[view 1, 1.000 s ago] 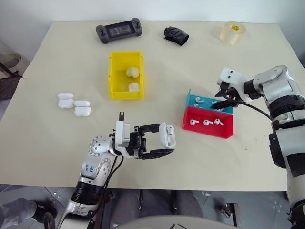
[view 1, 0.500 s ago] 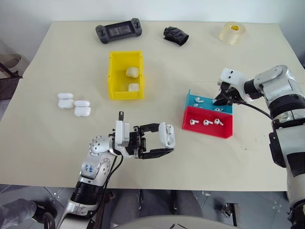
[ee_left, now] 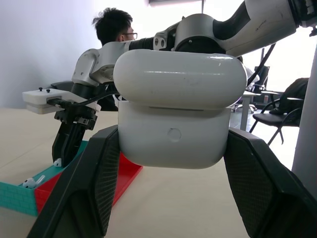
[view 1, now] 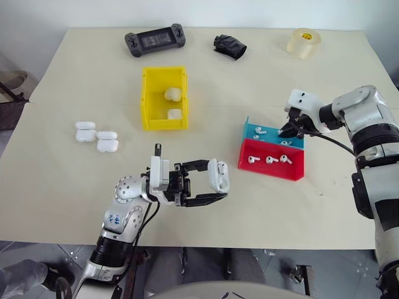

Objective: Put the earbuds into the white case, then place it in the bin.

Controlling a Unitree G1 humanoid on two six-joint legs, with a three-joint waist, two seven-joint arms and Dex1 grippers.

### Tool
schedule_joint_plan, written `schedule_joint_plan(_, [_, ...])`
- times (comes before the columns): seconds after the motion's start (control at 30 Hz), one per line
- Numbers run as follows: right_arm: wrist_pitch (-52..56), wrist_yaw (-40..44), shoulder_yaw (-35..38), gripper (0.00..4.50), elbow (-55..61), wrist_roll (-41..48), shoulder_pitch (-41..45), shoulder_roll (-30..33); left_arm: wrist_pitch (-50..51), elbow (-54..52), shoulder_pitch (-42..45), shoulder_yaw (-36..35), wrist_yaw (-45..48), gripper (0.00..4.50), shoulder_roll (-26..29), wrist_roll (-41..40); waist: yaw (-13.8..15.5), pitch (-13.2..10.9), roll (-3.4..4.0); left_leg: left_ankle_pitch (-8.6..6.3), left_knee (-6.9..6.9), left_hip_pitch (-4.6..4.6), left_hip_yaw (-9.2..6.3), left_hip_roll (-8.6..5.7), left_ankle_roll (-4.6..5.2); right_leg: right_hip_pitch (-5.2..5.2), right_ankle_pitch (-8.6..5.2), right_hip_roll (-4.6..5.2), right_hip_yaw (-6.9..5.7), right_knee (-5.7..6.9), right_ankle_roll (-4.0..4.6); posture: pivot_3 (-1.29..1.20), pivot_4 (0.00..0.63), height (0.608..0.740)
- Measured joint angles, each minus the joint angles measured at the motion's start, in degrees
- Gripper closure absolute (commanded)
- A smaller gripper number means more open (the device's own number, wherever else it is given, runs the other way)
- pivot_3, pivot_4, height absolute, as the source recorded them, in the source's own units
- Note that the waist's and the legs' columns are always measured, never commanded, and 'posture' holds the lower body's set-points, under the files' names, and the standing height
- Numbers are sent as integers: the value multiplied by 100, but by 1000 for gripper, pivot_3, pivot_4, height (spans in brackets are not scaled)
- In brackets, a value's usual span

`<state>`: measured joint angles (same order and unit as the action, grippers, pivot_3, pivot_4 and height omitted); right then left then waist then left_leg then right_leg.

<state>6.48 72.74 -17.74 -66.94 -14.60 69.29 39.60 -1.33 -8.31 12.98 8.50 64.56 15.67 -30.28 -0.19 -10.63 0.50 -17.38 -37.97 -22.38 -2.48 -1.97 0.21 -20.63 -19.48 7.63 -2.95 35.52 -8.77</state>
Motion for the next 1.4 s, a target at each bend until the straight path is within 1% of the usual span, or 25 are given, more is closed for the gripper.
schedule_joint_plan(0.1, [26, 51, 198, 3969, 47, 120, -77, 34, 23, 0, 18, 0, -7, 1721, 4, 0, 3, 0, 0, 0, 1, -1, 0, 0, 0, -2, 0, 1, 1, 0, 0, 0, 150, 740])
schedule_joint_plan(0.23, [540, 719, 970, 3969, 923, 1006, -337, 274, 72, 10, 138, -56, -3, 1721, 23, -7, 13, -16, 25, 0, 1, -12, 5, 7, 0, -10, 0, 4, 1, -2, 0, 0, 150, 740])
schedule_joint_plan(0.27, [826, 899, 1199, 3969, 1410, 1289, -500, 400, 82, 34, 200, -58, 15, 1721, 21, -12, 25, -17, 26, 0, 4, -12, 3, 8, 0, -9, 0, 1, -2, -2, 0, 0, 150, 740])
schedule_joint_plan(0.33, [1581, 1193, 1751, 3969, 2704, 2032, -1149, 671, 91, 93, 310, -84, 85, 1721, 42, -35, 89, -17, 25, -4, 3, -12, -17, 19, -6, -2, 0, -7, -18, -8, 0, 0, 150, 740])
schedule_joint_plan(0.4, [2442, 1205, 2328, 3969, 4047, 2760, -1999, 820, 100, 282, 445, -109, 184, 1721, 68, -41, 153, -17, 24, -5, 3, -15, -19, 18, -6, 0, 0, -6, -22, -12, 0, 0, 150, 740])
schedule_joint_plan(0.47, [3338, 1059, 2843, 3969, 5328, 3520, -2943, 790, 115, 393, 524, -137, 259, 1721, 65, -70, 177, -18, 23, -6, -3, -21, -23, 16, -5, 0, 0, -2, -27, -12, 0, 0, 150, 740])
schedule_joint_plan(0.53, [4003, 625, 3660, 3969, 6780, 4456, -3994, 345, 160, 518, 653, -113, 358, 1721, 43, -88, 188, -20, 19, -6, -9, -27, -24, 15, -4, -1, 0, -1, -32, -10, 0, 0, 150, 740])
schedule_joint_plan(0.6, [4538, 50, 4188, 3969, 7843, 5207, -4708, -90, 208, 617, 791, -92, 421, 1721, -6, -101, 188, -20, 20, -5, -8, -27, -19, 10, -4, -1, 0, 2, -28, -8, -1, 0, 150, 740])
schedule_joint_plan(0.67, [4828, -568, 4510, 3969, 8679, 5791, -5192, -485, 253, 706, 883, -97, 466, 1721, -15, -113, 163, -20, 19, -5, -12, -21, -15, 7, -5, 0, 0, 0, -21, -4, -1, 0, 150, 740])
schedule_joint_plan(0.77, [4872, -1453, 4761, 3969, 9490, 6538, -5553, -1114, 291, 732, 968, -92, 526, 1721, -43, -114, 143, -20, 19, -4, -3, 0, -4, -6, -6, 4, 0, -6, -5, 2, 0, 0, 150, 740])
schedule_joint_plan(0.8, [4820, -1855, 4806, 3969, 9776, 6811, -5668, -1448, 323, 768, 1022, -89, 541, 1721, -64, -114, 148, -20, 20, -4, -1, 1, -7, -3, -6, 2, 0, -9, -5, 5, 0, 0, 150, 740])
schedule_joint_plan(0.87, [4665, -2531, 4644, 3969, 10313, 7245, -5951, -2075, 376, 870, 1132, -91, 549, 1721, -98, -113, 152, -20, 20, -4, 2, 0, -10, 2, -7, -2, 0, -7, -1, 10, 0, 0, 150, 740])
schedule_joint_plan(0.9, [4586, -2777, 4517, 3969, 10489, 7367, -6052, -2238, 394, 892, 1157, -95, 547, 1721, -107, -113, 150, -20, 20, -4, 2, -1, -9, 1, -6, -3, 0, -4, 2, 10, -1, 0, 150, 740])
schedule_joint_plan(1.03, [4193, -3417, 4072, 3969, 10970, 7559, -6202, -2453, 475, 903, 1161, -97, 546, 1721, -117, -113, 147, -20, 19, -5, 3, 0, -10, -9, -3, -3, 0, -5, 8, 10, -1, 0, 150, 740])
schedule_joint_plan(1.1, [3999, -3623, 3726, 3969, 11152, 7608, -6338, -2543, 519, 903, 1164, -96, 526, 1721, -145, -113, 153, -20, 19, -4, 4, 0, -15, -8, -4, -4, 0, -9, 5, 11, -1, 0, 150, 740])
schedule_joint_plan(1.27, [3595, -3796, 3191, 3969, 11235, 7482, -6502, -2460, 619, 902, 1254, -97, 464, 1721, -214, -114, 149, -20, 19, -4, 3, 0, -12, -14, -3, -4, 0, -9, 9, 11, -1, 0, 150, 740])
schedule_joint_plan(1.4, [3360, -3832, 2905, 3969, 11215, 7395, -6574, -2369, 684, 902, 1273, -103, 383, 1721, -266, -114, 142, -20, 19, -4, 4, 0, -11, -13, -2, -5, 0, -10, 10, 10, -1, 0, 150, 740])
